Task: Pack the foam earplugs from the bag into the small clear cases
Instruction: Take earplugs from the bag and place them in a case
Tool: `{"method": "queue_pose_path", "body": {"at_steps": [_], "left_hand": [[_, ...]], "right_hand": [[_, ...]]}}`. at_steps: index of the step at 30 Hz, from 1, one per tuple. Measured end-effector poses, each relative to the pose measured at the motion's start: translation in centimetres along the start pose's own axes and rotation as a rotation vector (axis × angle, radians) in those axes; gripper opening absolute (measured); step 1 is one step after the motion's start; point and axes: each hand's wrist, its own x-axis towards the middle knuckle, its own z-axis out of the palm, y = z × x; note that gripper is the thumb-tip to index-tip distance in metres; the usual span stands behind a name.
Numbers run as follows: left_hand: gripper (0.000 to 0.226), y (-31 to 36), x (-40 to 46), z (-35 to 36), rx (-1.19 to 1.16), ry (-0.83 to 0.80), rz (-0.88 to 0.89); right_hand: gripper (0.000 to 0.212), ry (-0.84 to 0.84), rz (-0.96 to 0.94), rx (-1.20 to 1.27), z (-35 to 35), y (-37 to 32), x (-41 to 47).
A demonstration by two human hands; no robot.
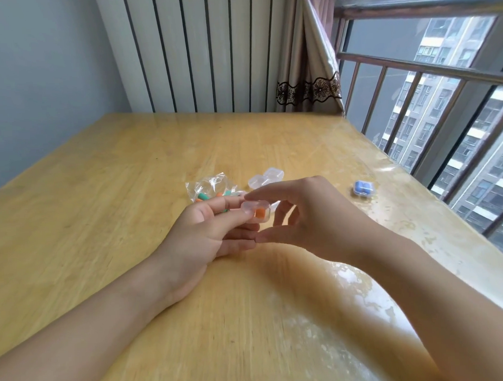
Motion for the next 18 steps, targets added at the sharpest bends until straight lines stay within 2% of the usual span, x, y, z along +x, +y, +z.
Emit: {"method": "queue_pose_path", "body": {"at_steps": [3, 9, 13, 16, 18], "left_hand": [[0.033, 0.1, -0.1, -0.1, -0.015, -0.067, 0.017], [0.042, 0.0, 0.1, -0.1, -0.046, -0.034, 0.036], [0.040, -0.3, 0.0, 0.5, 0.001, 0.033, 0.074], [0.036, -0.4, 0.0, 0.6, -0.001, 0.046, 0.111], [0.036, -0.2, -0.1, 0.6, 0.015, 0.043, 0.125]], "right_hand": [[0.022, 0.094, -0.061, 0.005, 0.2, 0.6, 0.1], [0.020, 0.138, -0.203, 0.008, 0.3, 0.9, 0.2], [0.021, 0.083, -0.082, 0.074, 0.1, 1.2, 0.2], [0.033, -0.006, -0.008, 0.282, -0.4, 1.2, 0.1], [0.031, -0.034, 0.045, 0.473, -0.6, 1.6, 0.3]]}}
